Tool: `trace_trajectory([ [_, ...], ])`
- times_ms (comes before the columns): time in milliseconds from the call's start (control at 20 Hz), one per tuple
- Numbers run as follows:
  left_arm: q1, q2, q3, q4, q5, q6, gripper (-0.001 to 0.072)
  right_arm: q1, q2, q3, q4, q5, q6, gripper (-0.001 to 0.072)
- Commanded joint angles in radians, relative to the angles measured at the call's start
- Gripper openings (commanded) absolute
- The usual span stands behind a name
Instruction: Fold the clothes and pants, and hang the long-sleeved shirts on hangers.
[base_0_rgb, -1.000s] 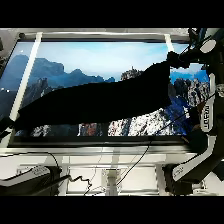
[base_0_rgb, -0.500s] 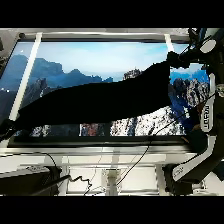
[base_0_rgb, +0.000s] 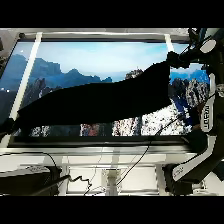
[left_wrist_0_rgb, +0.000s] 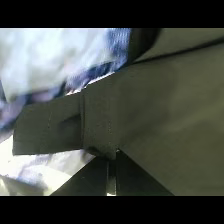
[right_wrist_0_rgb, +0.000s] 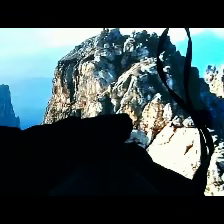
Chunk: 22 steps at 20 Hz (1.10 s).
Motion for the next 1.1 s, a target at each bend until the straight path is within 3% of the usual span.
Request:
trace_trajectory([
  [0,0.0,0.057,0.06,-0.042,-0.092,0.005,0.0011,0.0,0.005,0.001,0.0,-0.001,0.0,0.0022],
  [300,0.0,0.11,0.149,-0.354,-0.155,0.004,0.0011,0.0,0.04,0.001,-0.011,-0.002,-0.001,0.0023],
  [650,0.0,0.109,0.149,-0.148,-0.16,-0.147,0.0008,0.0,0.042,0.001,-0.01,-0.002,-0.001,0.0022],
  [900,0.0,0.124,0.153,-0.356,-0.181,-0.162,0.0009,0.0,0.048,0.001,0.0,-0.002,0.0,0.0022],
  [1050,0.0,0.135,0.202,-0.182,-0.153,-0.166,0.0007,0.0,0.058,0.001,-0.005,-0.002,-0.001,0.0022],
])
